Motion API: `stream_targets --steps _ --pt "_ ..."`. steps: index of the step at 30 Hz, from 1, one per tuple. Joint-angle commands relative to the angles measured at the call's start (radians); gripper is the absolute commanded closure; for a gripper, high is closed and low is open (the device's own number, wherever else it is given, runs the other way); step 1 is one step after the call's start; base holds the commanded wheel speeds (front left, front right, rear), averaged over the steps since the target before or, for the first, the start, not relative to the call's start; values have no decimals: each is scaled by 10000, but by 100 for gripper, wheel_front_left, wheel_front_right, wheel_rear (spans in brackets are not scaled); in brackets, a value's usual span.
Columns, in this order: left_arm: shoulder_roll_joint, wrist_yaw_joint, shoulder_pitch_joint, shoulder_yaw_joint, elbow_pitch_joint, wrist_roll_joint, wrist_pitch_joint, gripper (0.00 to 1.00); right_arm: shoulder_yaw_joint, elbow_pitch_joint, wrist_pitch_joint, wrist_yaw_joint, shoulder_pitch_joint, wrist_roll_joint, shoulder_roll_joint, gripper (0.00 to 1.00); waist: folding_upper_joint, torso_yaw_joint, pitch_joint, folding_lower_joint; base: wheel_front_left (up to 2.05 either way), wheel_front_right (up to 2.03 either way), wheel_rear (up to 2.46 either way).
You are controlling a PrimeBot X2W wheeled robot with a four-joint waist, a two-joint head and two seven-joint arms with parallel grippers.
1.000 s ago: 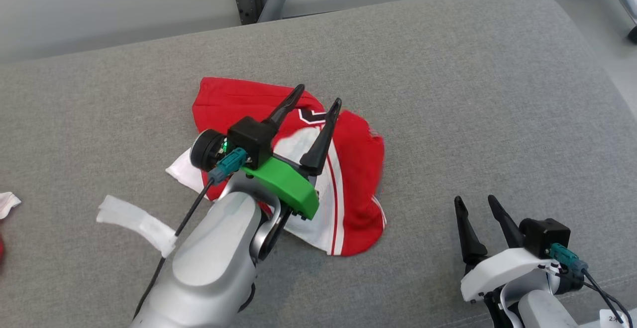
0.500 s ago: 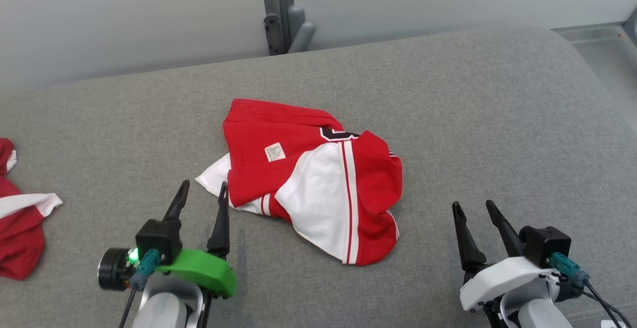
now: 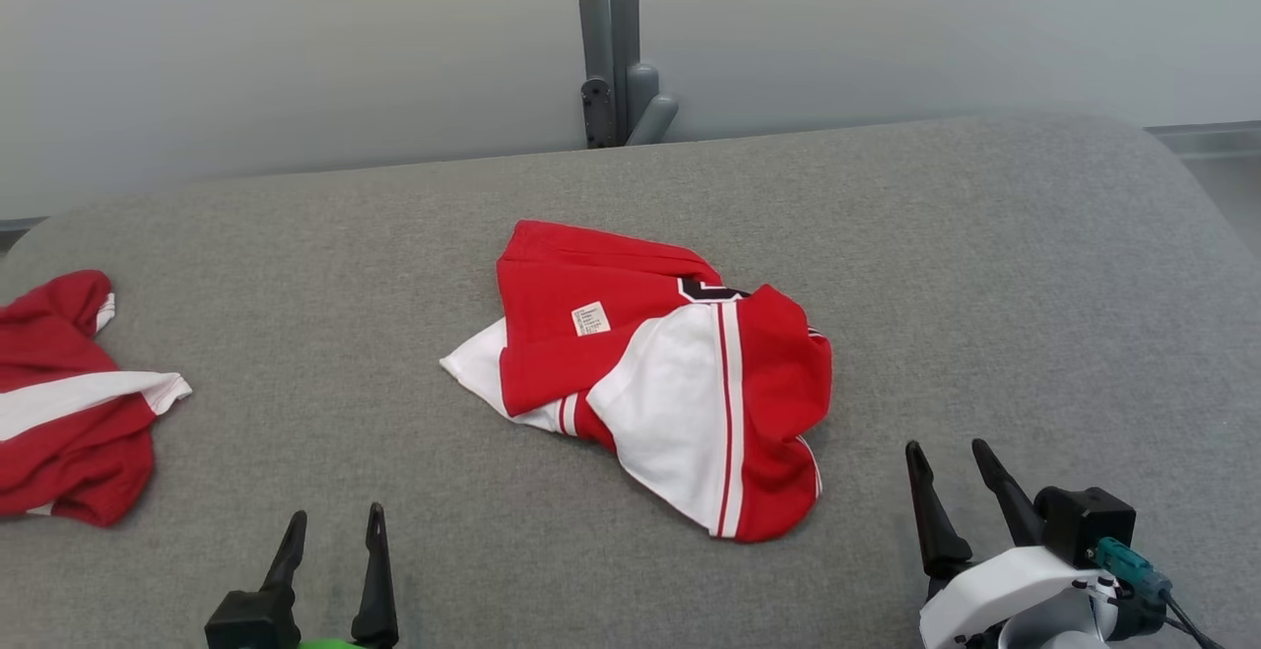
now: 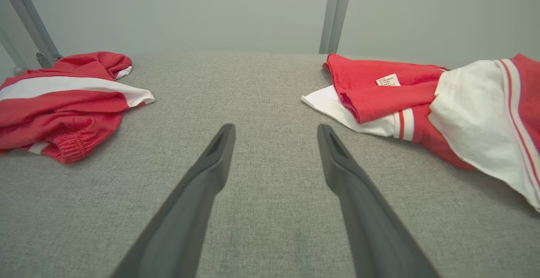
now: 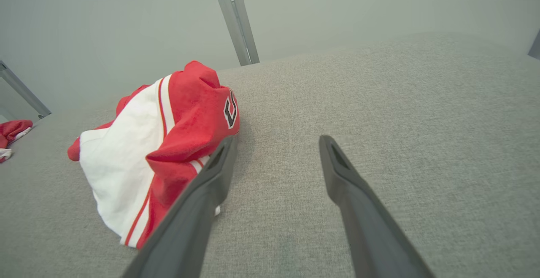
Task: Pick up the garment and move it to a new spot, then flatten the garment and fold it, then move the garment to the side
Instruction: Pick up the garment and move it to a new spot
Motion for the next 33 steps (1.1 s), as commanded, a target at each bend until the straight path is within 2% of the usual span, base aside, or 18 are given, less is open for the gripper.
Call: stream_targets --steps 1,11,17,25,33 --pt "-50 -85 83 64 -61 129 -7 0 -25 -7 -4 -7 107 -65 -20 0 67 206 29 0 0 0 0" --pt "-140 -338 -439 -342 5 8 -7 0 459 -285 -4 -7 -664 31 -132 0 67 983 695 0 0 0 0" --pt "-134 -232 -729 -936 241 -456 -7 0 1722 -114 -4 -7 -1998 40 -427 0 67 1828 1182 0 0 0 0" --pt "-137 -95 -909 -1278 357 -717 -5 0 1923 1467 -4 -7 -3514 -293 -969 0 67 2708 1540 0 0 0 0" --pt "-138 -61 -970 -1410 502 -974 -7 0 2878 3183 76 -7 -4687 -524 -1444 0 67 2952 1734 0 0 0 0"
